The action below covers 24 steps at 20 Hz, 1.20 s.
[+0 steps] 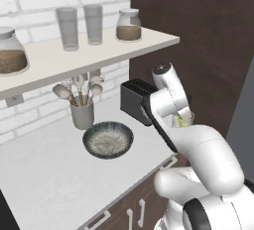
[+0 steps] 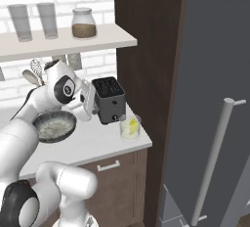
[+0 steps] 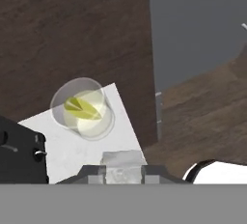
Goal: Grab a lemon wedge from the fridge and one ice cube from the ice bowl, and put them in the glass of lemonade.
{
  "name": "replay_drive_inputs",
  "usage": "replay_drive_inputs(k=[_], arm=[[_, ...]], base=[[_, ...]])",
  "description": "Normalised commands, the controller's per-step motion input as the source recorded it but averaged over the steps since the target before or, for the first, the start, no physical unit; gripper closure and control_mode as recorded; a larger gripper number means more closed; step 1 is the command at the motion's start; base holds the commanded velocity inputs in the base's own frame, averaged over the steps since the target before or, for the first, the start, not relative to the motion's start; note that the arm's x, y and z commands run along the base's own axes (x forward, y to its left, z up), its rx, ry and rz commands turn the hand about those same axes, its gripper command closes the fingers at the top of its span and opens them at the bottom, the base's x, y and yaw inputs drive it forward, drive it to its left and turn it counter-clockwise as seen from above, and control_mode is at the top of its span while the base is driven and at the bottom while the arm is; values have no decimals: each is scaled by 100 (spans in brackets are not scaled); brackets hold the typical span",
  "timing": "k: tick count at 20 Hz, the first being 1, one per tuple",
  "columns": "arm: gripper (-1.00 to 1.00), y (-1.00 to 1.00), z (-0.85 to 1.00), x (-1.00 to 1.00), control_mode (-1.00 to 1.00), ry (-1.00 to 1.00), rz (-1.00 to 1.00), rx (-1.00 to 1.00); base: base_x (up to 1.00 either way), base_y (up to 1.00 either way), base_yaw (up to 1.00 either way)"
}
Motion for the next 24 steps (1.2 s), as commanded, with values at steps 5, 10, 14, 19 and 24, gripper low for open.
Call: replay_drive_inputs(k=[5,10,14,19,24], arm=[[100,-48,0,63,-100,0,-2,0],[100,-22,-10,38,-100,0,0,-1],[100,-28,-20,16,-100,-1,0,-1],[100,-27,-36,7,-100,-4,0,-1],[100,-16,-35,10,-100,-6,0,0]], base=[[0,0,0],[0,0,0],[0,0,0],[0,0,0],[0,0,0]])
